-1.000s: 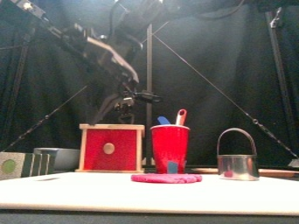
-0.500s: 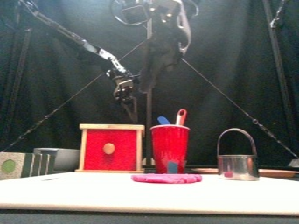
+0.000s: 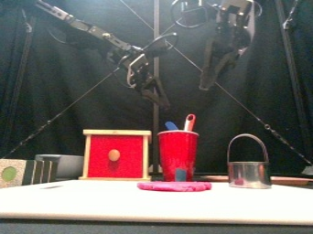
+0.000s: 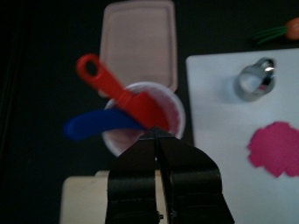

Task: Get the cutter from the drawer then cut the dough then place the extra dough in the bowl
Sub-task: Cut the dough

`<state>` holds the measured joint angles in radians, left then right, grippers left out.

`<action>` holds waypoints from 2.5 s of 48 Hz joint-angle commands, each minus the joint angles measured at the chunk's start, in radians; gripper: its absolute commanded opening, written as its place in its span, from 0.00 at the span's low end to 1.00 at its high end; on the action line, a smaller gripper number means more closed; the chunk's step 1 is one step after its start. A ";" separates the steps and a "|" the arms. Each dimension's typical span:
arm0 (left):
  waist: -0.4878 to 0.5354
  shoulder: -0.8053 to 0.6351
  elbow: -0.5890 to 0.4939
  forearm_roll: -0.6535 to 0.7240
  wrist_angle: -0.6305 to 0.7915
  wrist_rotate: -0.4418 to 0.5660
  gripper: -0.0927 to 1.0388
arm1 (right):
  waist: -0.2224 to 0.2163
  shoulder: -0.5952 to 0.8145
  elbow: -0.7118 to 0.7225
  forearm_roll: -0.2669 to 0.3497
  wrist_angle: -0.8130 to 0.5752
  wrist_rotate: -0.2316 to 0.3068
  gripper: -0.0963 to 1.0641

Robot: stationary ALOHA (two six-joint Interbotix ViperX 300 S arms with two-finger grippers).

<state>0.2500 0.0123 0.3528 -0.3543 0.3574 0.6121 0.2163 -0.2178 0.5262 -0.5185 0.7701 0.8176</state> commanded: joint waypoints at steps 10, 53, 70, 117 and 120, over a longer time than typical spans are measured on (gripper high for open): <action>-0.161 -0.164 0.313 -0.173 -0.497 0.006 0.35 | 0.015 -0.129 0.084 0.051 0.018 0.005 0.25; -0.422 -0.495 0.733 -0.186 -0.969 0.000 0.36 | 0.025 0.080 0.032 0.222 0.055 -0.017 0.89; -0.422 -0.555 0.788 -0.190 -0.971 0.000 0.36 | -0.032 0.100 0.034 0.209 0.055 -0.017 0.78; -0.422 -0.557 0.810 -0.244 -0.969 0.002 0.35 | -0.110 0.164 0.031 0.387 0.018 -0.256 0.75; -0.422 -0.557 0.810 -0.245 -0.969 0.002 0.35 | -0.109 0.166 0.032 0.388 0.018 -0.252 0.73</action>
<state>-0.1703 -0.5446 1.1735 -0.5983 -0.6044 0.6121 0.1058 -0.0353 0.5737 -0.1335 0.7900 0.5630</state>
